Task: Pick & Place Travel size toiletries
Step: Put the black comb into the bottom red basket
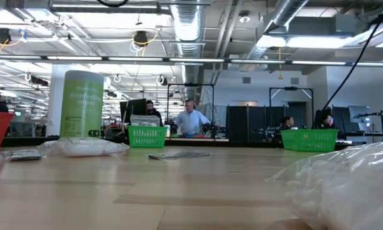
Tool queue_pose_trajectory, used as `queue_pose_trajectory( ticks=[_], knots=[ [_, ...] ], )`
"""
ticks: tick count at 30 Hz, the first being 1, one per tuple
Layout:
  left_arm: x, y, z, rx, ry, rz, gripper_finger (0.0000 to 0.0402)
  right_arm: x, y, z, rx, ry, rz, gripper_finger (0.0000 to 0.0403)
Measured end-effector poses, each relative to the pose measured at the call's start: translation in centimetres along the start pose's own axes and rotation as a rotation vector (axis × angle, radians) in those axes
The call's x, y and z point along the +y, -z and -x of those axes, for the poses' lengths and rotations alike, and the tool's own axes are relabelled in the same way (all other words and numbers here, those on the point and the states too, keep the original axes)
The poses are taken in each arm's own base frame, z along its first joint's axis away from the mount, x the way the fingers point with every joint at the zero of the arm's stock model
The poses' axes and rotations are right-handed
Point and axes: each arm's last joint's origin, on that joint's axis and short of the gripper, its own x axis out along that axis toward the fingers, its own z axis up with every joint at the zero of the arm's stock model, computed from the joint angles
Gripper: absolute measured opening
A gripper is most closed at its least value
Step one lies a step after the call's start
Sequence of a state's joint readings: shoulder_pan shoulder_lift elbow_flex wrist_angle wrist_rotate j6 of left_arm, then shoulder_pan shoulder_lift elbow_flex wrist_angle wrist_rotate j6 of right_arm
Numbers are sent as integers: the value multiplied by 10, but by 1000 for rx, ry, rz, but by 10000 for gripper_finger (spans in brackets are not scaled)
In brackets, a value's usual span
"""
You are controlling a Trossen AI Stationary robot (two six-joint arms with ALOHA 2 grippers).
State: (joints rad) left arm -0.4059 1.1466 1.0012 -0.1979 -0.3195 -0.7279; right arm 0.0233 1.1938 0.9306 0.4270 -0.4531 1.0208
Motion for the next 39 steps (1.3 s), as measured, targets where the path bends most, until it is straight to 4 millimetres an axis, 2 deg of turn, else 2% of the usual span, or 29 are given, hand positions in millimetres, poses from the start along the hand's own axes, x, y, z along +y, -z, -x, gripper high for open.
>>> queue_pose_trajectory(
  ticks=[6, 15, 22, 27, 32, 39],
  knots=[
    [-19, 41, 21, 212, 0, -4, 5, 3, 4, -3, -61, 32, -9, 241],
    [-29, 103, 60, 506, -164, 103, 5, -2, 11, -11, -101, 84, -32, 241],
    [-40, 157, 62, 781, -251, 96, 5, -5, 13, -14, -98, 88, -24, 242],
    [-44, 193, 61, 915, -320, 48, 5, -5, 14, -17, -101, 71, -20, 241],
    [-45, 214, 66, 1012, -343, -7, 5, -4, 20, -23, -104, 58, -25, 241],
    [-42, 224, 72, 1014, -389, -83, 5, -9, 24, -29, -122, 68, -33, 241]
  ],
)
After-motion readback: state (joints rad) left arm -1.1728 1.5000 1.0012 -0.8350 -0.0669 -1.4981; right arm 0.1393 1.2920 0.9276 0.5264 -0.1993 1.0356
